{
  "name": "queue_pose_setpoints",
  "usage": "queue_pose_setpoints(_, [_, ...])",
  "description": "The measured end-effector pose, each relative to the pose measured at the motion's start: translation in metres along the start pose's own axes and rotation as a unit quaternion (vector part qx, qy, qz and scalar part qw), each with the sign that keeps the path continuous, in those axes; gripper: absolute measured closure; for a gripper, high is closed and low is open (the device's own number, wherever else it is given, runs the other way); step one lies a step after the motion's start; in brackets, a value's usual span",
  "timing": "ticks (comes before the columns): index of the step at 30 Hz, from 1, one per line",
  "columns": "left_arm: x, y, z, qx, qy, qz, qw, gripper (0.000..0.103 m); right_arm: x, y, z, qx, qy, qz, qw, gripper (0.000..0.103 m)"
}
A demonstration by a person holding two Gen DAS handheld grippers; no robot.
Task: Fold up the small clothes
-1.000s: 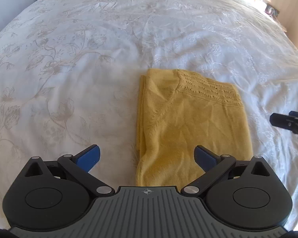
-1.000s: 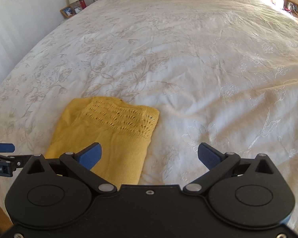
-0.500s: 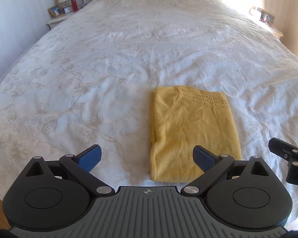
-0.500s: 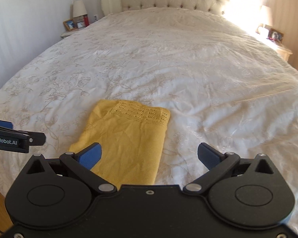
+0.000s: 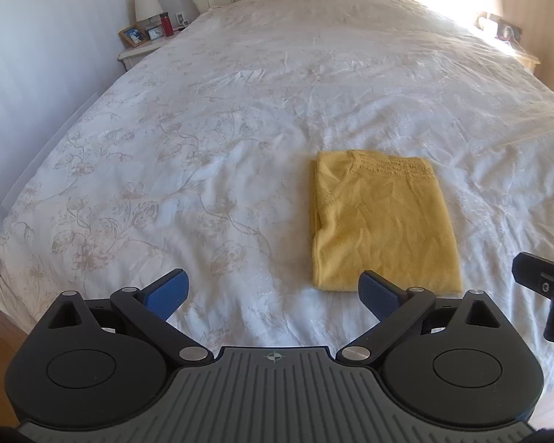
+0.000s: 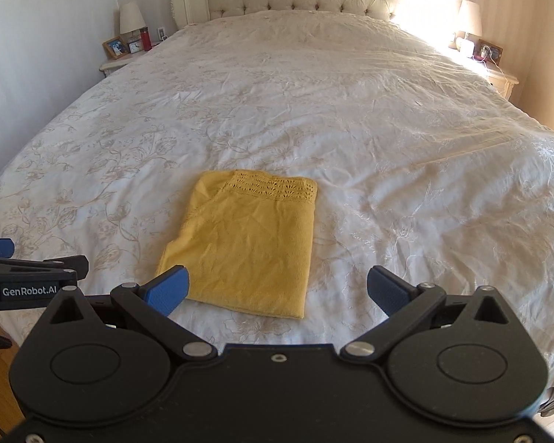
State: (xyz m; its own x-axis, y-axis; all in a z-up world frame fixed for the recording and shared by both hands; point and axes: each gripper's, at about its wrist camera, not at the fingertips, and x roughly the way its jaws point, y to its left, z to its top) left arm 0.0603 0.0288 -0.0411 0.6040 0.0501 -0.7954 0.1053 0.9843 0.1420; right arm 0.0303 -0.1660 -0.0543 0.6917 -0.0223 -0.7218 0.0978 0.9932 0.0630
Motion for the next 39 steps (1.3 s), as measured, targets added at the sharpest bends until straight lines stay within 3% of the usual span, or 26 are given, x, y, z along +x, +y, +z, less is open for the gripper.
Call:
queue_pose_setpoints(7, [-0.006, -0.001, -0.013, -0.012, 0.025, -0.032, 0.9991, 0.003, -0.009, 0.002, -0.013, 0.01, 0.01, 0.005, 1.0, 0.001])
queue_pose_setpoints(39, [-0.006, -0.008, -0.021, -0.014, 0.038, -0.045, 0.9981, 0.003, -0.021, -0.01, -0.018, 0.04, 0.015, 0.006, 0.999, 0.001])
